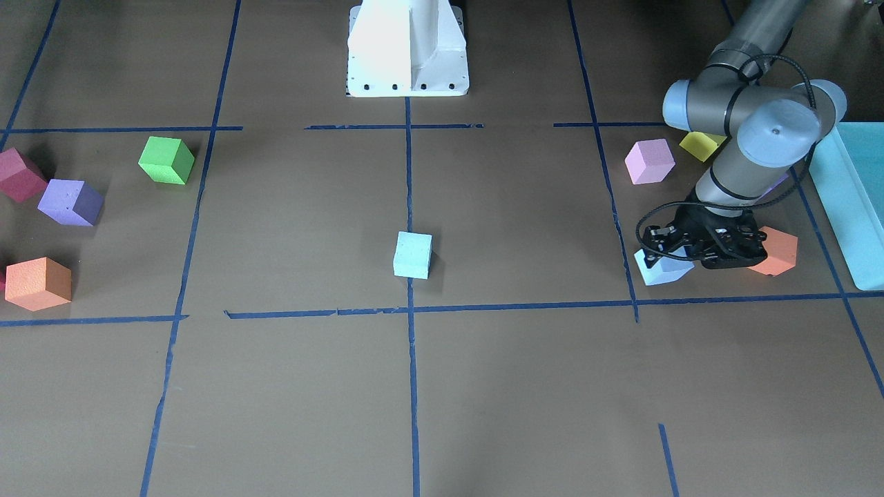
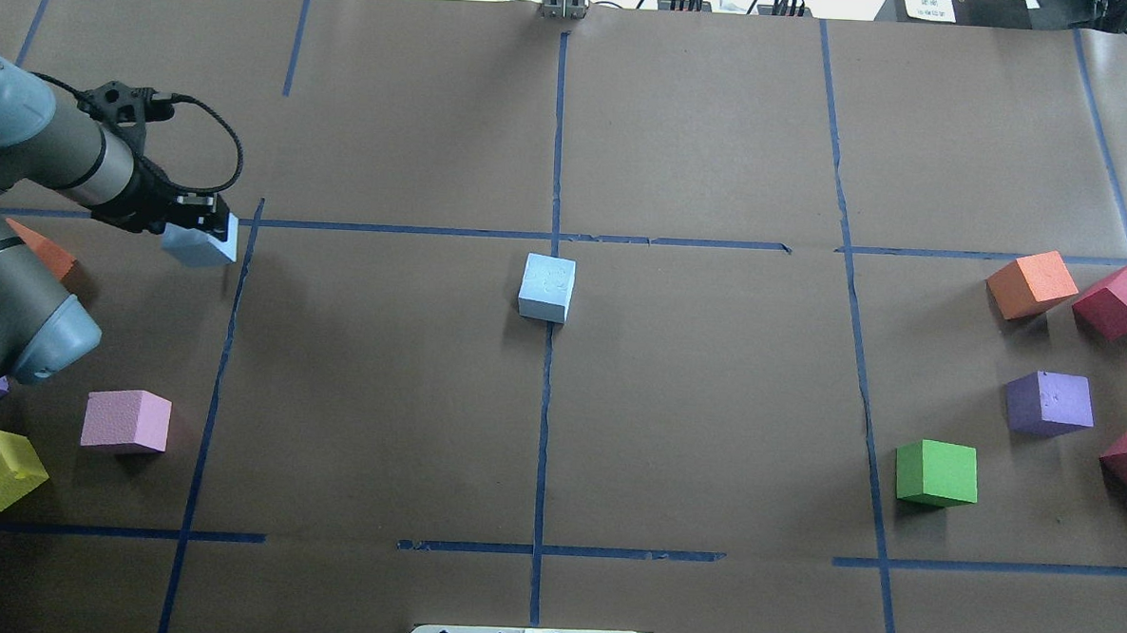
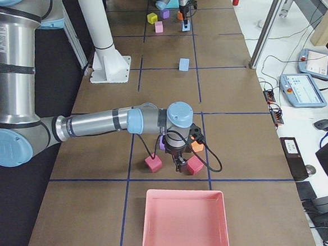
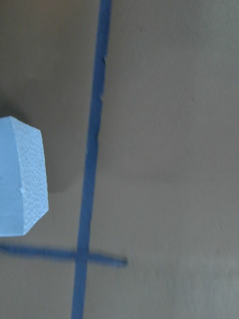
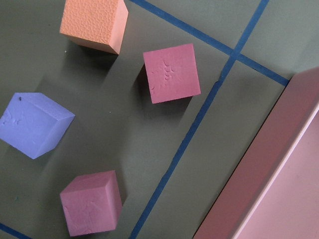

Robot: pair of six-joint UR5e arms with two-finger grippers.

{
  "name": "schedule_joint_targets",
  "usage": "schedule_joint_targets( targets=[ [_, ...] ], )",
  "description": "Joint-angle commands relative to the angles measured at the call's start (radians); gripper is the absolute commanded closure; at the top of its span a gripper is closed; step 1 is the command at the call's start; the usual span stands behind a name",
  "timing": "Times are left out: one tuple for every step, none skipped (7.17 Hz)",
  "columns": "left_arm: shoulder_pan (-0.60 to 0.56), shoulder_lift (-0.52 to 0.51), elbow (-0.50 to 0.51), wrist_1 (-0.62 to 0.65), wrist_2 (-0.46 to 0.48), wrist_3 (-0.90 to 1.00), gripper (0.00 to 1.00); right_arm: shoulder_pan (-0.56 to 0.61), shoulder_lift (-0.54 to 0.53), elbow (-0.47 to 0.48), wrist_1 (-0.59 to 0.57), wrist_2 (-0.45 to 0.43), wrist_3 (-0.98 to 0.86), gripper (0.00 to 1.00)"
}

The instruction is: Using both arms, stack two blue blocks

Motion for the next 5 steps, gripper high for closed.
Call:
schedule_joint_targets(
  targets=[
    [0.059, -0.213, -0.015, 0.177, -0.002, 0.001, 0.8, 0.0, 0.0, -0.001, 0.0, 0.001, 0.0, 0.0],
    [0.089, -0.325, -0.015, 0.289, 0.002, 0.001, 0.8, 0.0, 0.0, -0.001, -0.002, 0.001, 0.002, 0.0],
    [0.145, -0.412, 0.001, 0.316, 0.013, 0.0, 0.79, 0.0, 0.0, -0.001, 0.0, 0.001, 0.002, 0.0],
    [0.214, -0.488, 0.028, 0.336, 0.074, 0.0, 0.79, 0.0, 0.0, -0.002, 0.0, 0.001, 0.002, 0.0],
    [0.245, -0.581, 0.103, 0.384, 0.137, 0.001, 0.77, 0.0, -0.001, -0.002, -0.002, 0.01, 0.002, 0.0]
  ],
)
